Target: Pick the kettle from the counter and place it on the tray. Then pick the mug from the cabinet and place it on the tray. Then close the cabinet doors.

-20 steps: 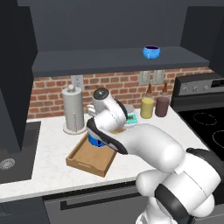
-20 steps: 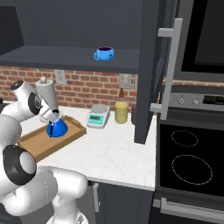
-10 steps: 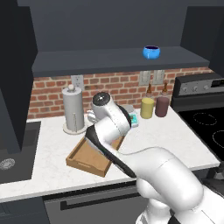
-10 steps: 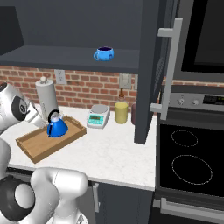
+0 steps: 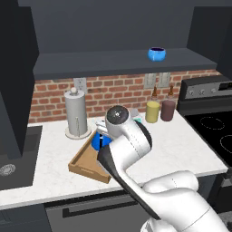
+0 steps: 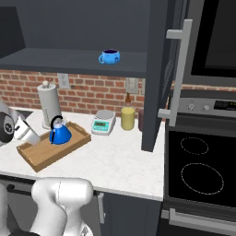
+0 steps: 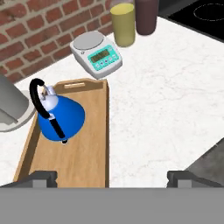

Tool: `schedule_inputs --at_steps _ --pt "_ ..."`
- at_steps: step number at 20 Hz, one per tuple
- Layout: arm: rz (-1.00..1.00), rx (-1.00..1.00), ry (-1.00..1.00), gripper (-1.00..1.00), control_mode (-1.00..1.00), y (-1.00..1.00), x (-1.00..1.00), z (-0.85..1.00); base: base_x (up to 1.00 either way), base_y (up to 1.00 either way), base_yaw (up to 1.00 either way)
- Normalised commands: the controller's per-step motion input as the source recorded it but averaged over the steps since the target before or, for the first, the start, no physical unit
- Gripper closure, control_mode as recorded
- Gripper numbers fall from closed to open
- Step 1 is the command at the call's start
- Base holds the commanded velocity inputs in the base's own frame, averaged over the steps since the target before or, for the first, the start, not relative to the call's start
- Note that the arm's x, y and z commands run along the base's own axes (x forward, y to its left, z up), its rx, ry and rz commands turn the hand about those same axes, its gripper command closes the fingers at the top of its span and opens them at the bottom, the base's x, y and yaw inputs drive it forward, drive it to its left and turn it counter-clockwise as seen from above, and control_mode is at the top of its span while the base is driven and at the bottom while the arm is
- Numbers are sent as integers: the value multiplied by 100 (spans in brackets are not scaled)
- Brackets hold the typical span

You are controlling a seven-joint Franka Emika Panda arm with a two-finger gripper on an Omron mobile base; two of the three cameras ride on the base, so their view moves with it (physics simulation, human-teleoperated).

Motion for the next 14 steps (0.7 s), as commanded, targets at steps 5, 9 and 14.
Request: schedule_inputs --at_steps 5,9,14 --pt "17 -6 -5 -100 -100 -51 -63 45 0 0 0" --pt "23 -2 -1 -100 -100 -65 -55 54 0 0 0" --pt "23 0 0 -100 -100 -71 -47 57 0 0 0"
